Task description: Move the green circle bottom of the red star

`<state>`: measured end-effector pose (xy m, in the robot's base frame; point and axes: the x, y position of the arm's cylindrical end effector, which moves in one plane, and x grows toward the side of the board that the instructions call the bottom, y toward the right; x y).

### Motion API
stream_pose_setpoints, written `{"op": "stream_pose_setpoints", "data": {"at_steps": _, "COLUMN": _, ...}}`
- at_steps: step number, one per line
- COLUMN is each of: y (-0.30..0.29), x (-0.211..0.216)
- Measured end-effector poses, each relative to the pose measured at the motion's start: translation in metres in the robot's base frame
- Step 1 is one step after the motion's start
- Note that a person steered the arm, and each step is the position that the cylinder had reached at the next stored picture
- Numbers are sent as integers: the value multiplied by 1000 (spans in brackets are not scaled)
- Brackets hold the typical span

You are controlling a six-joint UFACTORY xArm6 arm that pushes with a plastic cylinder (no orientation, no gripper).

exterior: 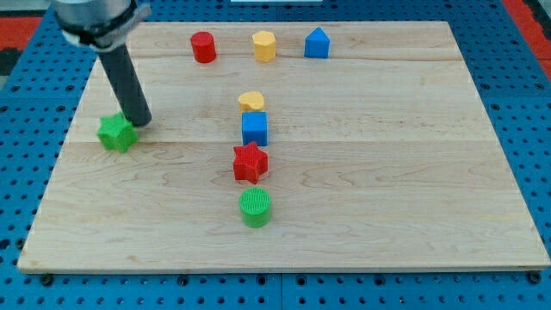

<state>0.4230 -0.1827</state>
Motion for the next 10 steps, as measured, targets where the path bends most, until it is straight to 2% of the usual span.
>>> {"op": "stream_pose_setpoints", "data": {"at_steps": 1, "y": 37, "x": 33}}
{"op": "stream_pose_setpoints", "data": {"at_steps": 2, "y": 72, "x": 100}}
{"op": "stream_pose_setpoints", "data": {"at_steps": 3, "y": 101, "x": 127}}
{"op": "stream_pose_setpoints", "data": {"at_steps": 5, "y": 126, "x": 110}}
{"op": "stream_pose_setpoints", "data": {"at_steps": 7, "y": 216, "x": 99}}
{"op": "stream_pose_setpoints", "data": {"at_steps": 8, "y": 242, "x": 118}}
{"op": "stream_pose_setpoints", "data": {"at_steps": 9, "y": 224, "x": 161}}
{"op": "stream_pose_setpoints", "data": {"at_steps": 10, "y": 118, "x": 152}}
